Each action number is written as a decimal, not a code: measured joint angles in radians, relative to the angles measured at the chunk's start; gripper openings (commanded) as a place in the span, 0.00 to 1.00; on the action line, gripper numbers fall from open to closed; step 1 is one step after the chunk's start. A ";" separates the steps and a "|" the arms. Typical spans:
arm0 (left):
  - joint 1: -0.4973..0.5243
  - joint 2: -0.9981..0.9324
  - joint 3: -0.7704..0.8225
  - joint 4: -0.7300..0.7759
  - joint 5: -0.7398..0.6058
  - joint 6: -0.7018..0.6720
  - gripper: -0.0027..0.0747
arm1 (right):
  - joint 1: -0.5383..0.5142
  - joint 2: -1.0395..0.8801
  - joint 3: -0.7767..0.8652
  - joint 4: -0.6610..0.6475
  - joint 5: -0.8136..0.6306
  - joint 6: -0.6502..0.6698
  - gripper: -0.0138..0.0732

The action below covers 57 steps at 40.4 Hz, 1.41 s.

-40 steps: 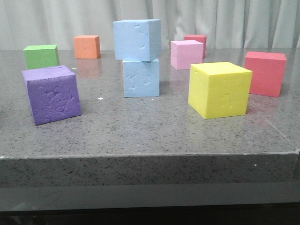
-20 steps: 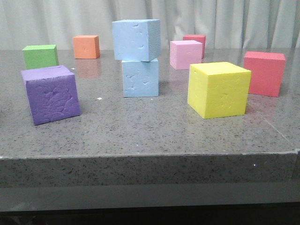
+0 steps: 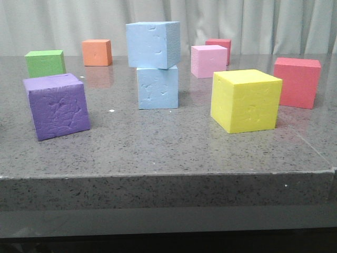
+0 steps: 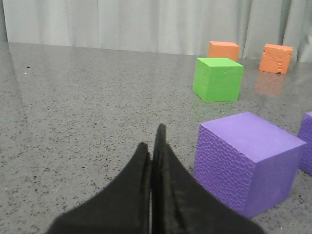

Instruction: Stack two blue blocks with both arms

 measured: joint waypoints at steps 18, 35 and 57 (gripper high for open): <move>0.000 0.000 0.000 0.000 0.000 0.000 0.01 | 0.000 0.000 0.000 0.000 0.000 0.000 0.08; 0.000 0.000 0.000 0.000 0.000 0.000 0.01 | -0.005 0.000 0.002 0.000 0.000 0.000 0.08; 0.000 0.000 0.000 0.000 0.000 0.000 0.01 | -0.264 -0.292 0.345 0.224 -0.371 -0.331 0.08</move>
